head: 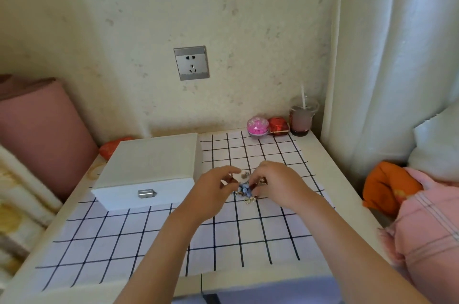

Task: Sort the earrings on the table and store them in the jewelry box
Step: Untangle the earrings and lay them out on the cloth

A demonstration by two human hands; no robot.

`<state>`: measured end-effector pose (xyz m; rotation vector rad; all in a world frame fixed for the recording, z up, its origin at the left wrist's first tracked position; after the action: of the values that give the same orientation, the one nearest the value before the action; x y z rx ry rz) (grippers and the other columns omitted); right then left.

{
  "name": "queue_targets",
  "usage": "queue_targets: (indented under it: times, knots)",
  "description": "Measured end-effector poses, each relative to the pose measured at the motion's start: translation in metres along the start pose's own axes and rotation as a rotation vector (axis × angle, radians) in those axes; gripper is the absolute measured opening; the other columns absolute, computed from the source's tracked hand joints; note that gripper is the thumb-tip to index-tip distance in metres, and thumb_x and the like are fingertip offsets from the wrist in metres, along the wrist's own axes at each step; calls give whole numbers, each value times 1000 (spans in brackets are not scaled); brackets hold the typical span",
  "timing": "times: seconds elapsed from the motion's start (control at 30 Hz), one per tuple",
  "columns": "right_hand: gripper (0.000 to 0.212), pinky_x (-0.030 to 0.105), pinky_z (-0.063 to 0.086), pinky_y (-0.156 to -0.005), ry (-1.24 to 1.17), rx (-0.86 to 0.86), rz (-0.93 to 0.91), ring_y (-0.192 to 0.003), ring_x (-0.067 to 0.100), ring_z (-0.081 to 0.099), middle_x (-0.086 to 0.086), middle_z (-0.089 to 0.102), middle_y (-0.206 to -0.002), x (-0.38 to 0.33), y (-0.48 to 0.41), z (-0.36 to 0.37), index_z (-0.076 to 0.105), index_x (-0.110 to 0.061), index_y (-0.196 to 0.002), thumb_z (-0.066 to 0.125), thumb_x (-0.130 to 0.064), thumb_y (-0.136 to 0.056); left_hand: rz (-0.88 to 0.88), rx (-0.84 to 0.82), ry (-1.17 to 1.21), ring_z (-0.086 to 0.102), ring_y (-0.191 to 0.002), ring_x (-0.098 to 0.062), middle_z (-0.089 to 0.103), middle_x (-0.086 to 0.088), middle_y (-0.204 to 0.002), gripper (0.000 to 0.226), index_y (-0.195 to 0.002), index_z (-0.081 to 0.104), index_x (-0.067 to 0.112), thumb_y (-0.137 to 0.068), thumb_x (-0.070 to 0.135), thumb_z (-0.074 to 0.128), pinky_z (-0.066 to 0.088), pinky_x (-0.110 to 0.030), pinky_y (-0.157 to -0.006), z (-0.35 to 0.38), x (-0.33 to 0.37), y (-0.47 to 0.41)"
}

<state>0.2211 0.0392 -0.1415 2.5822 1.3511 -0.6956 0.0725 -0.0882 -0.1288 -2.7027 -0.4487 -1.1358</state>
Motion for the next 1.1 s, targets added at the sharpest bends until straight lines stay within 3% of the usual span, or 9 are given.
queue_targets:
  times: [0.1, 0.17, 0.3, 0.47, 0.57, 0.83, 0.93, 1.1]
  knots:
    - [15, 19, 43, -64, -249, 59, 103, -77, 0, 60, -14, 69, -99, -1, 0, -5, 74, -29, -104, 71, -29, -89, -45, -45, -22, 63, -83, -9, 64, 15, -97, 14, -102, 62, 34, -92, 26, 66, 51, -19, -73, 3, -4, 10]
    - [16, 15, 46, -64, -391, 98, 149, -80, 1, 65, -12, 71, -99, -5, 0, -9, 73, -26, -108, 65, -25, -94, -41, -97, -36, 62, -87, -6, 66, 15, -97, 12, -97, 65, 34, -90, 25, 69, 51, -18, -77, 3, -8, 16]
    - [19, 24, 53, -63, -740, 119, 227, -79, 10, 73, -4, 76, -96, -25, 11, -19, 69, -23, -108, 52, -16, -102, -40, -150, -29, 64, -91, -7, 70, 10, -95, 16, -99, 69, 32, -91, 19, 67, 51, -21, -87, -6, -18, 26]
    - [18, 35, 53, -77, -927, 68, 259, -85, 16, 71, 3, 77, -96, -44, 20, -18, 68, -19, -110, 52, -18, -103, -72, -186, 3, 65, -87, -7, 70, 10, -94, 19, -107, 68, 37, -94, 24, 63, 53, -24, -86, -28, -29, 45]
    - [21, 33, 52, -73, -984, -24, 259, -82, 18, 69, 6, 74, -94, -59, 22, -12, 68, -10, -115, 53, -17, -103, -128, -223, -110, 62, -89, -6, 66, 10, -97, 19, -110, 66, 34, -94, 25, 64, 50, -22, -85, -44, -39, 57]
    - [15, 29, 53, -55, -831, -246, 236, -69, 21, 69, 6, 70, -84, -122, 19, 34, 71, -6, -107, 62, -12, -97, -270, -252, -310, 65, -92, -12, 70, 11, -95, 13, -89, 75, 33, -80, 24, 73, 55, -31, -88, -72, -70, 77]
    - [12, 27, 51, -50, -672, -259, 243, -68, 20, 71, 6, 73, -89, -139, 15, 54, 73, -12, -100, 63, -16, -95, -275, -176, -347, 62, -90, -10, 67, 12, -98, 13, -95, 72, 36, -83, 31, 70, 54, -31, -86, -77, -83, 82]
    - [13, 37, 61, -70, -399, -157, 220, -63, 23, 71, 1, 74, -87, -152, 8, 82, 78, -17, -85, 68, -26, -89, -263, -101, -277, 60, -101, -14, 63, 6, -116, 28, -121, 62, 35, -94, 31, 59, 50, -32, -92, -92, -94, 91]
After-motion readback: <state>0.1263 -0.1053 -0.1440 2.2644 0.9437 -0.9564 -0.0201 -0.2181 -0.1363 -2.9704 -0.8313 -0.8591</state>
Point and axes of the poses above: each hand's wrist, its own y-axis away from the middle knuckle, its own z-axis out of the palm, x = y × z, the point moved 1 cm from there along -y, towards the middle knuckle
